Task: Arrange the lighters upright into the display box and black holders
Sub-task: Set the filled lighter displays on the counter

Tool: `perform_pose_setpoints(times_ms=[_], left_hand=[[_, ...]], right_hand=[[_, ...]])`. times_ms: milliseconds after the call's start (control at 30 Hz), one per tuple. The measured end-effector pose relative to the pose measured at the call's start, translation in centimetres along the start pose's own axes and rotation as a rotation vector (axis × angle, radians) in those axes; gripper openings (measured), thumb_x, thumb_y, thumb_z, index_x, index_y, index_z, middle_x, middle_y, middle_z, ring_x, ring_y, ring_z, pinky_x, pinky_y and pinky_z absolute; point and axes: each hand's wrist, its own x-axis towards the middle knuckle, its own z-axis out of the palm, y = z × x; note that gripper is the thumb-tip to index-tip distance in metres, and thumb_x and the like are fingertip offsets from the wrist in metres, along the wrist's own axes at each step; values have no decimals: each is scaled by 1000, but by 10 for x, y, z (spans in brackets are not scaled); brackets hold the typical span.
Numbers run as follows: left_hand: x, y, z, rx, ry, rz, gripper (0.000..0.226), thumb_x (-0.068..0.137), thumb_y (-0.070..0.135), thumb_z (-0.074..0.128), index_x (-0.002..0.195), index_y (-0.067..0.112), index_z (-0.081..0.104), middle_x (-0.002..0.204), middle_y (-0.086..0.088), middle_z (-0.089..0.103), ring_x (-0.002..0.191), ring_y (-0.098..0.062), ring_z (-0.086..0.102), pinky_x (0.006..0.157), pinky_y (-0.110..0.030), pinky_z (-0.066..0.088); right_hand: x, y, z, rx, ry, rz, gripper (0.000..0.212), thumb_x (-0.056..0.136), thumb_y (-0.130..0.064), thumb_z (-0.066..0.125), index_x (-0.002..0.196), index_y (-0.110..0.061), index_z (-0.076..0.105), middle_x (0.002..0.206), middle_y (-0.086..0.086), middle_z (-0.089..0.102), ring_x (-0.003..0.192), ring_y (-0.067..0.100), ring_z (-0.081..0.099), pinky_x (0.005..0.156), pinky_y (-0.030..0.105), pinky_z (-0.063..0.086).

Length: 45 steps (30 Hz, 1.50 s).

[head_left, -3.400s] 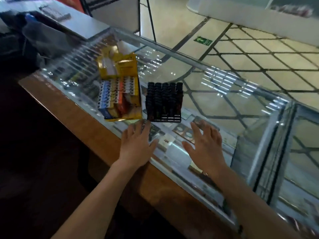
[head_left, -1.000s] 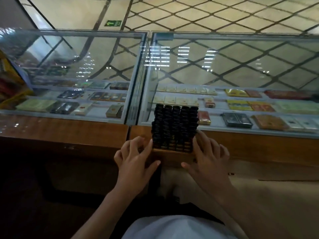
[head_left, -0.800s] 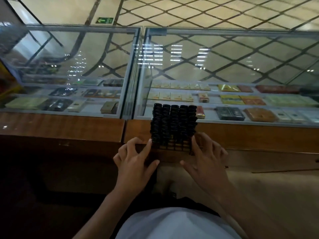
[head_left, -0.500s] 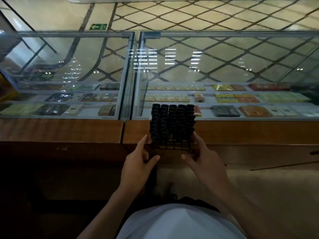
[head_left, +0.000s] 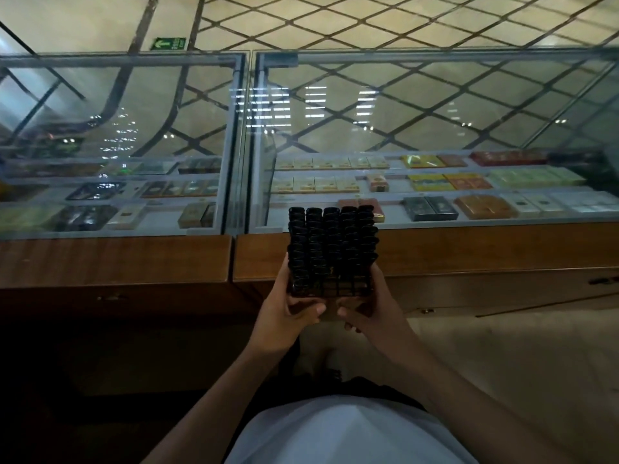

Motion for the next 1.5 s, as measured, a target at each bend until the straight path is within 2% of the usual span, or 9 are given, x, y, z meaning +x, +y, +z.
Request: perform_pose_setpoints(times_ms=[167, 300, 500, 700, 833, 1100, 1200, 1267, 1500], left_hand=[[-2, -1, -4, -39, -29, -19, 106, 72, -6, 80, 155, 18, 19, 142, -4, 50, 122, -7, 59, 93, -26, 54], [8, 4, -12, 7, -127, -23, 116, 70, 6, 86, 157, 26, 12, 149, 2, 44, 135, -4, 46, 106, -30, 47], [12, 2, -9, 50, -104, -29, 104, 76, 7, 81, 157, 16, 15, 150, -5, 45, 137, -9, 46, 98, -12, 45], [9, 0, -8, -17, -126, -39, 98, 79, -3, 75, 155, 8, 16, 148, -10, 47, 133, -12, 50, 94, -16, 49], [6, 5, -9, -79, -186, -83, 108, 74, 18, 85, 155, 6, 14, 148, -17, 45, 138, -25, 47, 106, -36, 47], [9, 23, 15, -71, -206, -134, 129, 52, 50, 94, 156, 20, 23, 149, -8, 47, 131, -23, 53, 99, -41, 54], [18, 24, 37, -32, -204, -142, 66, 97, 8, 61, 154, 19, 29, 146, -14, 50, 108, -14, 68, 72, -29, 60], [22, 18, 54, -3, -262, -111, 51, 105, 3, 42, 152, 20, 34, 132, -7, 60, 92, -11, 73, 64, -26, 59], [28, 49, 135, 177, -501, -11, 96, 77, -9, 75, 155, 6, 21, 149, -8, 45, 117, -2, 55, 75, -4, 48]], right_hand=[[-3, -2, -6, -63, -19, -23, 106, 76, -23, 85, 153, -15, 12, 142, 2, 50, 128, 20, 55, 95, 36, 53], [5, -13, -5, -14, -107, -57, 101, 75, 18, 73, 151, -2, 11, 141, 2, 44, 126, -4, 50, 90, 14, 49], [7, -18, -3, -44, -70, -34, 104, 79, -20, 81, 155, -19, 11, 148, -1, 45, 138, 18, 44, 105, 43, 48], [3, -13, 0, -28, -20, -19, 103, 78, -19, 82, 155, -17, 14, 144, 2, 46, 130, 10, 50, 93, 28, 52], [-4, -8, 1, -12, -25, -38, 96, 80, 11, 71, 154, -7, 11, 137, 9, 45, 116, 1, 54, 84, 18, 51], [-26, -10, -13, 107, 88, 72, 89, 83, 12, 69, 153, -6, 17, 126, -6, 54, 104, -11, 60, 77, 11, 50], [-39, -10, -26, 99, 173, 80, 88, 83, 2, 72, 152, -6, 20, 125, -15, 54, 103, -18, 58, 79, 6, 46], [-52, -8, -40, 79, 234, 88, 93, 80, -10, 76, 154, -11, 19, 128, -16, 55, 109, -13, 58, 82, 8, 46], [-105, 1, -103, 80, 471, 94, 96, 85, -10, 76, 156, -18, 12, 129, -25, 55, 114, -13, 56, 85, 9, 45]])
